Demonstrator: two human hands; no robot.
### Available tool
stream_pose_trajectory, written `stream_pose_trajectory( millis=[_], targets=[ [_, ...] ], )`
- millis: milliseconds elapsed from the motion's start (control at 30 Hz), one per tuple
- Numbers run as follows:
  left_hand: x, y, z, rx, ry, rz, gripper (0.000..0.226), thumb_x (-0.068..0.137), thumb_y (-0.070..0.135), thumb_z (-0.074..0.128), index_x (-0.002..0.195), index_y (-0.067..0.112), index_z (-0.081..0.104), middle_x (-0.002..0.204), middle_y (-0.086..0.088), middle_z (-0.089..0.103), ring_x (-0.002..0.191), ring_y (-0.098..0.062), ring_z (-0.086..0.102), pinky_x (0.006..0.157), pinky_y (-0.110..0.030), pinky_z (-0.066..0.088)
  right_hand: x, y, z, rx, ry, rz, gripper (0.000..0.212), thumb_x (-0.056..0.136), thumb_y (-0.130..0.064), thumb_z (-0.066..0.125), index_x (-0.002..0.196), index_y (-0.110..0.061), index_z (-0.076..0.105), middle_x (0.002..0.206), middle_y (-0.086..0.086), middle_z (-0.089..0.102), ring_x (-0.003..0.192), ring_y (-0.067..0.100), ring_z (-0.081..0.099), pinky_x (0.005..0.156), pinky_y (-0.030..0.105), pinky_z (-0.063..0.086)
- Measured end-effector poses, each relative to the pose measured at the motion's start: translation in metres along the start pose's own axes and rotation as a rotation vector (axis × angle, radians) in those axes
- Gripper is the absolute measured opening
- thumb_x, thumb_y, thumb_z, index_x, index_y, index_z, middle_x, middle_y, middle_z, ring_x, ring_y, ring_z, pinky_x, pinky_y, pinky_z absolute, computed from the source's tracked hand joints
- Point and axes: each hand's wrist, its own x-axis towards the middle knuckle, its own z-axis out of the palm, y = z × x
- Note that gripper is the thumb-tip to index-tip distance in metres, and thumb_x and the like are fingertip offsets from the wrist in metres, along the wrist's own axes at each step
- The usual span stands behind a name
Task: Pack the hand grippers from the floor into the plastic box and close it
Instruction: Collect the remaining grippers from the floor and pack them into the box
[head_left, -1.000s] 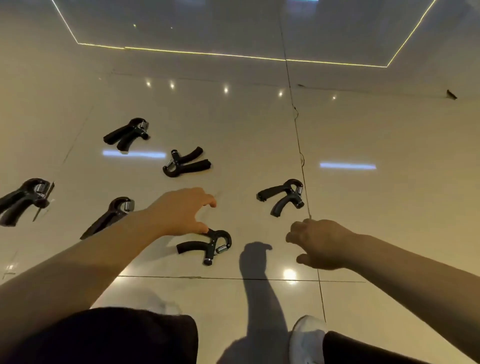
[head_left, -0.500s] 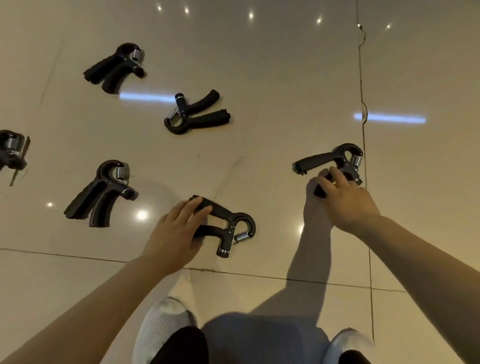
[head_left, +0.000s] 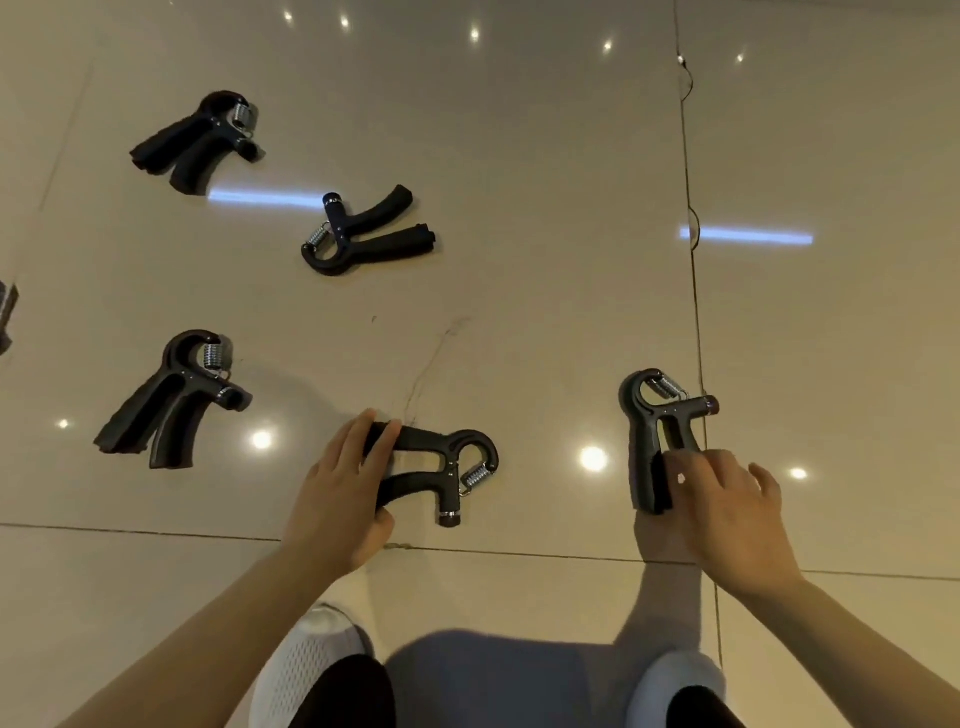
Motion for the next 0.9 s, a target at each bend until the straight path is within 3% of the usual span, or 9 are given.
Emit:
stream_pose_trajectory(
  millis=[33,100,167,233,333,500,700,900],
  targets=[
    [-0.003,0.0,0.002,0.003,0.004,0.0,0.099,0.054,0.016,0.081,0.138,0.014,0.028,0.142,-0.019,0.035,0.127,-0.041,0.038,0.092,-0.052,0.047,0.002,-0.005,-0.002,0.052,0.011,0.086,0.024,0.093,-0.033,0.043,0.109,-0.019,0.054,0.103,0.006,0.057,0.097,0.031,0.058,0.089,0.052,0.04],
    [-0.007,0.0,0.002,0.01,0.02,0.0,0.097,0.054,0.021,0.083,0.136,0.014,0.032,0.139,-0.019,0.039,0.121,-0.04,0.044,0.091,-0.052,0.048,0.011,-0.015,-0.008,0.086,-0.039,0.251,0.052,0.09,-0.057,0.038,0.122,-0.019,0.048,0.116,0.01,0.053,0.103,0.033,0.056,0.089,0.049,0.041],
    [-0.01,0.001,0.0,0.02,0.032,0.01,0.093,0.055,0.025,0.084,0.133,0.012,0.036,0.135,-0.018,0.042,0.116,-0.039,0.047,0.09,-0.053,0.048,0.021,-0.02,-0.012,-0.038,-0.175,0.341,0.085,0.075,-0.079,0.038,0.138,-0.023,0.03,0.128,0.01,0.046,0.112,0.034,0.052,0.089,0.045,0.042],
    [-0.015,0.004,-0.002,0.022,0.054,0.016,0.091,0.055,0.029,0.083,0.133,0.013,0.039,0.132,-0.018,0.044,0.114,-0.039,0.046,0.089,-0.055,0.047,0.023,-0.023,-0.011,-0.151,-0.264,0.335,0.102,0.067,-0.085,0.043,0.144,-0.027,0.01,0.128,0.008,0.046,0.115,0.032,0.051,0.089,0.042,0.042],
    [-0.023,0.013,-0.008,-0.074,0.133,0.02,0.089,0.053,0.033,0.074,0.132,0.017,0.037,0.128,-0.016,0.045,0.113,-0.038,0.044,0.093,-0.05,0.043,0.021,-0.022,-0.01,-0.115,-0.222,0.304,0.102,0.069,-0.071,0.057,0.145,-0.029,0.004,0.122,0.008,0.051,0.112,0.03,0.052,0.09,0.041,0.04],
    [-0.041,0.038,-0.011,-0.307,0.232,-0.044,0.076,0.06,0.039,0.058,0.129,0.017,0.038,0.124,-0.005,0.046,0.112,-0.025,0.042,0.097,-0.033,0.028,-0.005,-0.017,-0.012,0.106,-0.114,0.263,0.096,0.063,-0.053,0.067,0.142,-0.027,0.019,0.115,0.012,0.054,0.102,0.033,0.05,0.083,0.041,0.045],
    [-0.078,0.057,-0.004,-0.307,0.314,0.017,0.066,0.057,0.028,0.062,0.12,0.013,0.049,0.112,-0.005,0.052,0.102,-0.026,0.049,0.093,-0.043,0.041,-0.053,-0.033,-0.02,0.261,-0.047,0.139,0.095,0.056,-0.045,0.068,0.138,-0.031,0.023,0.106,0.009,0.061,0.094,0.031,0.054,0.077,0.042,0.05],
    [-0.13,0.07,-0.026,-0.229,0.188,0.135,0.075,0.06,0.042,0.057,0.131,0.03,0.035,0.126,0.002,0.037,0.12,-0.017,0.031,0.092,-0.034,0.042,-0.104,-0.064,-0.041,0.29,0.073,0.049,0.093,0.052,-0.05,0.062,0.136,-0.033,0.027,0.105,0.006,0.058,0.094,0.026,0.049,0.079,0.037,0.046]
  ],
)
